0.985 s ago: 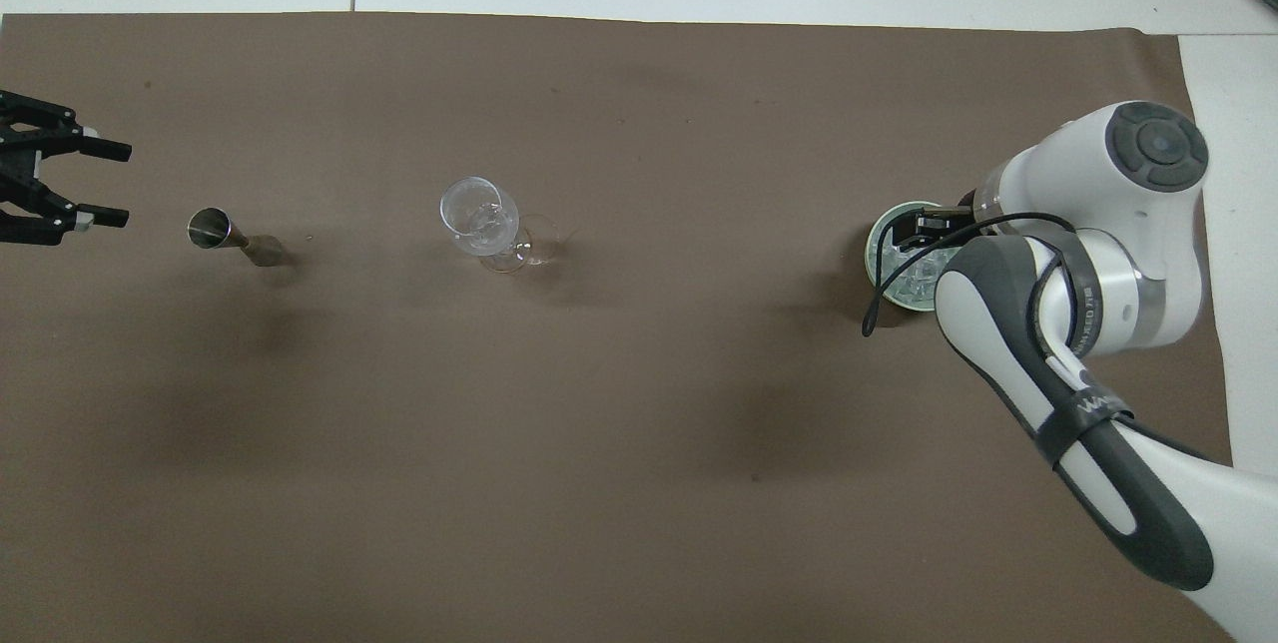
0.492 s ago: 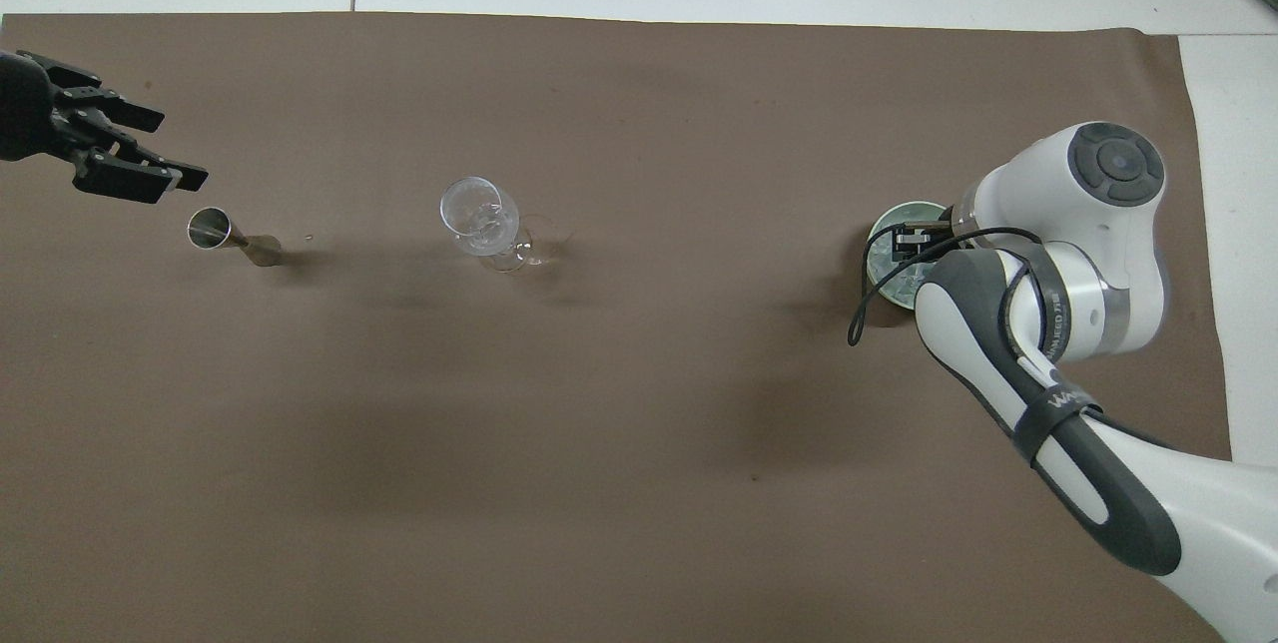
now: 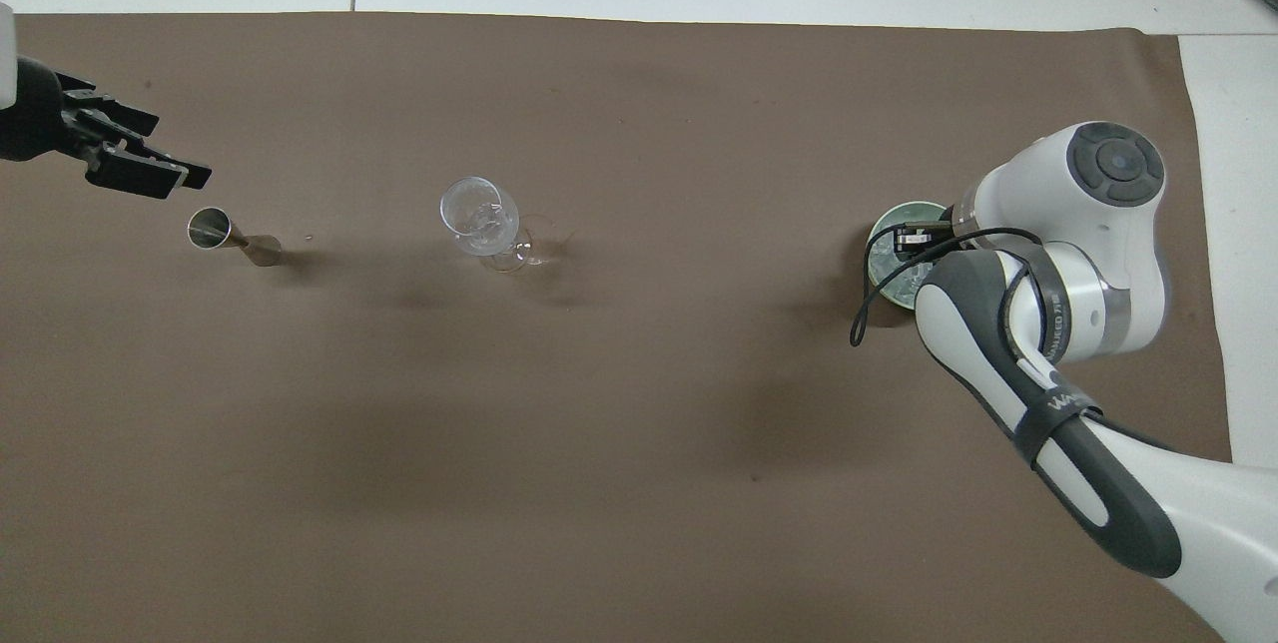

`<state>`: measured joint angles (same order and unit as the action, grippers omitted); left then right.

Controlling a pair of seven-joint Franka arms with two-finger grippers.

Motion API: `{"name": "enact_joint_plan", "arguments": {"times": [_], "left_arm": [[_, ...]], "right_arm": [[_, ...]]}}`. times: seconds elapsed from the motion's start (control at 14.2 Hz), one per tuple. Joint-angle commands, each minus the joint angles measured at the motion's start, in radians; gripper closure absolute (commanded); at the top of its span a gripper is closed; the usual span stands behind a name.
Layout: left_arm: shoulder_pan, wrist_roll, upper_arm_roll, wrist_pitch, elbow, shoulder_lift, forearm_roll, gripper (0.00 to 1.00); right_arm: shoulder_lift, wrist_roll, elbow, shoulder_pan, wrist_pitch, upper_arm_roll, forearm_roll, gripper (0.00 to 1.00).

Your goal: Pour wine and add ice with both arms

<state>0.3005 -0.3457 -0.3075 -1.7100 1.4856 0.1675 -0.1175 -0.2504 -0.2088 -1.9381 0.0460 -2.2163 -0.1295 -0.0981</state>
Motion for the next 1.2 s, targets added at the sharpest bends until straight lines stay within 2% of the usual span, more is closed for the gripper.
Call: {"name": "enact_joint_plan", "arguments": {"times": [0.0, 0.07, 0.35, 0.49, 0.7, 0.91, 1.13], "left_arm": [[-0.069, 0.097, 0.011, 0.062, -0.023, -0.036, 0.143, 0.00], [-0.102, 0.126, 0.014, 0.066, -0.030, -0.040, 0.177, 0.00], [-0.106, 0.223, 0.016, 0.150, -0.038, -0.043, 0.174, 0.00], [-0.107, 0.234, 0.011, 0.164, -0.042, -0.049, 0.180, 0.00], [-0.107, 0.234, 0.004, 0.170, -0.056, -0.065, 0.180, 0.00], [-0.110, 0.235, 0.002, 0.170, -0.054, -0.071, 0.173, 0.00], [-0.213, 0.231, 0.097, 0.170, -0.054, -0.071, 0.170, 0.00]], "right_arm": [[0.063, -0.023, 0.001, 0.003, 0.046, -0.004, -0.012, 1.00], [0.071, -0.023, 0.014, 0.003, 0.061, -0.004, -0.008, 1.00], [0.082, -0.023, 0.091, 0.003, 0.104, -0.012, -0.003, 1.00], [0.077, -0.032, 0.148, 0.003, 0.144, -0.051, 0.007, 1.00], [0.066, -0.137, 0.191, -0.001, 0.142, -0.113, 0.073, 1.00], [0.046, -0.286, 0.230, -0.078, 0.113, -0.172, 0.095, 1.00], [-0.007, -0.424, 0.353, -0.184, 0.107, -0.173, 0.152, 1.00]]}}
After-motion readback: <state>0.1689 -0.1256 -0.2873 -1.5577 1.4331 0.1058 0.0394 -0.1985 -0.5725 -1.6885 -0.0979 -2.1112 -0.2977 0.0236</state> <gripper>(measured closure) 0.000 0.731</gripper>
